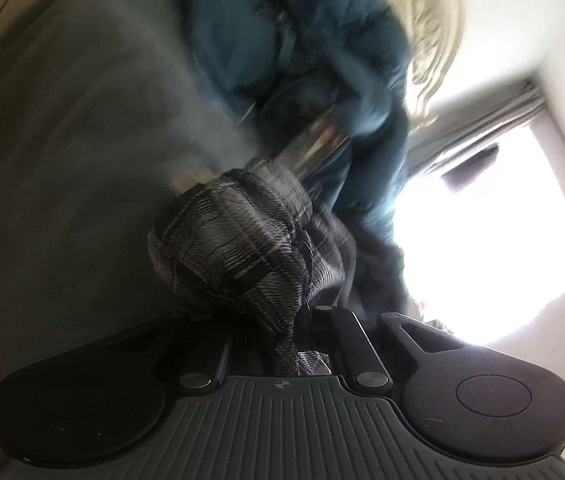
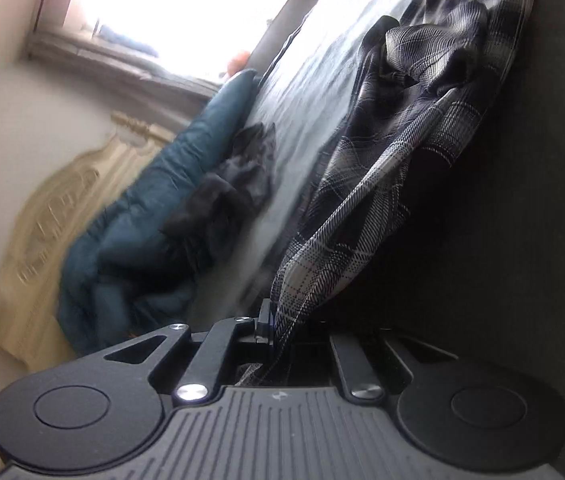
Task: Fold clothes
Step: 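Fold the held shirt over with the right gripper toward the left gripper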
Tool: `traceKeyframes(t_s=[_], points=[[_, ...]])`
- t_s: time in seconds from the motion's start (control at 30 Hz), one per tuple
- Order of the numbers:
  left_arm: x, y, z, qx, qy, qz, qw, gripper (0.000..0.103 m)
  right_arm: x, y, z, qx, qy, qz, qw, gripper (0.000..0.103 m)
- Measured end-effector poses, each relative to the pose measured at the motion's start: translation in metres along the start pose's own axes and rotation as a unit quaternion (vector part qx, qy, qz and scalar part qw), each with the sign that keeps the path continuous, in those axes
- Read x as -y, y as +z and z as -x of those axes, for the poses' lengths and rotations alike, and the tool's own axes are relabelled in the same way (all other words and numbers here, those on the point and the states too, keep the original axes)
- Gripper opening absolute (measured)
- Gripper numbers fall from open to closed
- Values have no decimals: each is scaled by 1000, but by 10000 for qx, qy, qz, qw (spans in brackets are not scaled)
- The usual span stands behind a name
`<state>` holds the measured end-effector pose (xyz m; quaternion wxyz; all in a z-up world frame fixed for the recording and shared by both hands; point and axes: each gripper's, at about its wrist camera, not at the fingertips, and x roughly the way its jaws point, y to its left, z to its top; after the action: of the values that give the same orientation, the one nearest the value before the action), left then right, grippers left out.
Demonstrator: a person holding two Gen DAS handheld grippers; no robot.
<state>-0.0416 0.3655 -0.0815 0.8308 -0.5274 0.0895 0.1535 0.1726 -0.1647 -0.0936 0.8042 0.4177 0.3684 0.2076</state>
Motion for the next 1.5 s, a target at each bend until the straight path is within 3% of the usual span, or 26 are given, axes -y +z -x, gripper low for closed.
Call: traceKeyframes(t_s=[0.13,0.23,0.27,0.37,0.5,0.6,0.73,0.8,0.87,1.03,1.13,1.2,1.27,1.3,1.37,1.5], points=[[-14,-4,-7,-86,180,-35,9998,13,11,5,2,-608,-465,-130,9970,20],[-20,-3,-7,-104,95,10,9999,25,4,12,33,-764,-760,334,9936,51],[-20,-3,-7,-142,85,-41,9999,29,-2,13,44,-794,-911,577,9910,56],[-19,0,-9,-249,109,-305,9992,35,-28,13,73,-932,-1177,1436,9782,56],[-20,-3,-6,-296,66,-551,9980,44,-88,-1,72,-1167,-551,2751,9527,56],[-22,-6,-6,-308,53,-525,9981,45,-149,-29,35,-1298,209,3868,9127,56],[-27,-8,-5,-234,-62,-453,9987,45,-231,-88,-40,-1612,1224,5179,8312,56],[-27,-10,-6,-201,-79,-509,9985,45,-264,-122,-76,-1781,1740,5679,7845,55],[-27,-12,-8,-169,-74,-675,9975,45,-294,-152,-116,-2012,2085,5998,7458,55],[-31,-15,-7,-166,-189,-967,9950,45,-331,-207,-207,-2455,2140,6635,6736,56],[-32,-15,-7,-206,-277,-1166,9926,46,-330,-225,-242,-2712,1940,6862,6465,55],[-32,-15,-7,-211,-309,-1287,9910,46,-325,-232,-251,-2721,1891,6949,6382,53],[-33,-15,-7,-214,-338,-1362,9899,46,-318,-231,-249,-2722,1943,6914,6404,28],[-33,-15,-6,-213,-357,-1331,9902,46,-315,-229,-244,-2614,1971,6926,6428,9],[-34,-14,-7,-209,-394,-1246,9912,46,-308,-227,-225,-2298,2062,7031,6405,4],[-34,-10,-5,-186,-554,-972,9935,51,-302,-221,-201,-1639,1903,7232,6433,3]])
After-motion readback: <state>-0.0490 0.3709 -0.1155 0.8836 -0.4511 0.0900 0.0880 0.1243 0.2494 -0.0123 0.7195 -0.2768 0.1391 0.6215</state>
